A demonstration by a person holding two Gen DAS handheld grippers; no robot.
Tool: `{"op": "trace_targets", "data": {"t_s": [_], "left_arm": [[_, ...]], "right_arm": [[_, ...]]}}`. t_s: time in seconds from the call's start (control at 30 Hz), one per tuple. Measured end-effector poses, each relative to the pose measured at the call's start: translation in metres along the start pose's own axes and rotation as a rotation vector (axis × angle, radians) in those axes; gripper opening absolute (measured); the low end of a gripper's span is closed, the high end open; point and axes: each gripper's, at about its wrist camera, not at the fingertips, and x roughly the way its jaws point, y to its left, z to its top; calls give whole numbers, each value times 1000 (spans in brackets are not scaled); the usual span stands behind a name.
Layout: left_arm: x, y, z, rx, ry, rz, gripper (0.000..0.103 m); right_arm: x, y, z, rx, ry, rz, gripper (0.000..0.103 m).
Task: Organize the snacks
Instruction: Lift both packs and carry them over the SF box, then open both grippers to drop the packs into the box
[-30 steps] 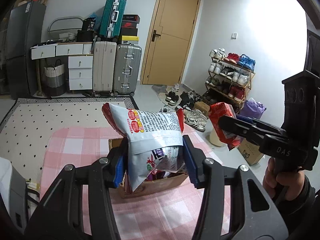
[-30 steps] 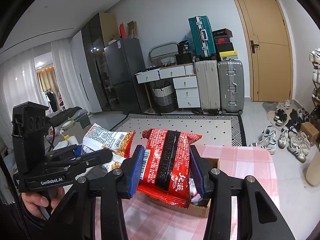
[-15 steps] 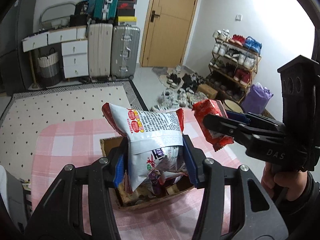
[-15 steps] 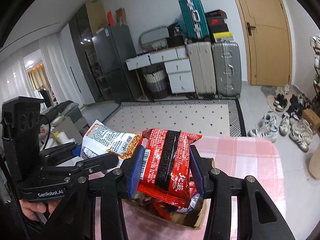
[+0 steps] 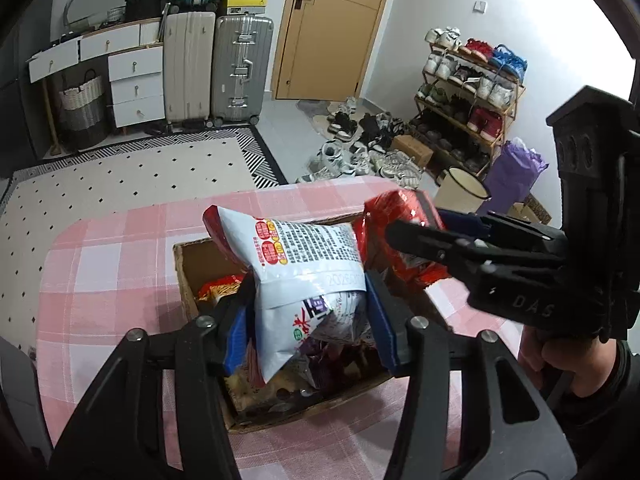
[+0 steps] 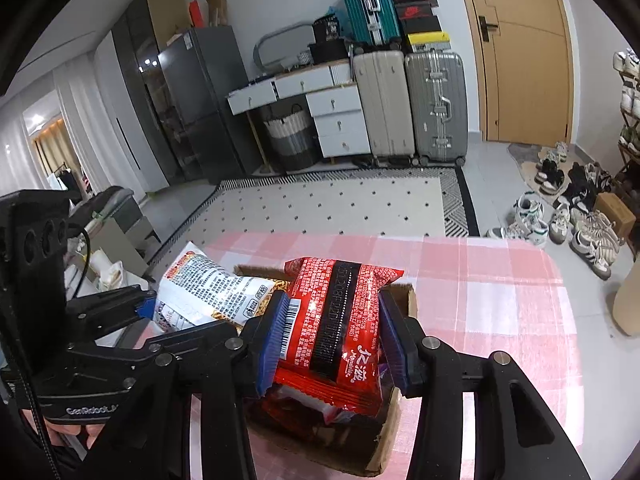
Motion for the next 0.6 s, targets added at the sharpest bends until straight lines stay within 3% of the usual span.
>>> {"op": "trace_targets", "data": {"t_s": [0.1,0.23,0.33,0.6], "left_arm": [[10,-1,-5,17,51,46,55],[8,-1,-7,20,43,70,77],[2,0,-8,20,22,73,80],[-37,-8,-23,22,-39,114,81]], "right_arm": [[20,0,-6,-6,64,22,61],[24,1,-12,-3,42,8,69],[13,-6,-13,37,12,39,72],[-38,-3,-11,30,-77,19,81]]}}
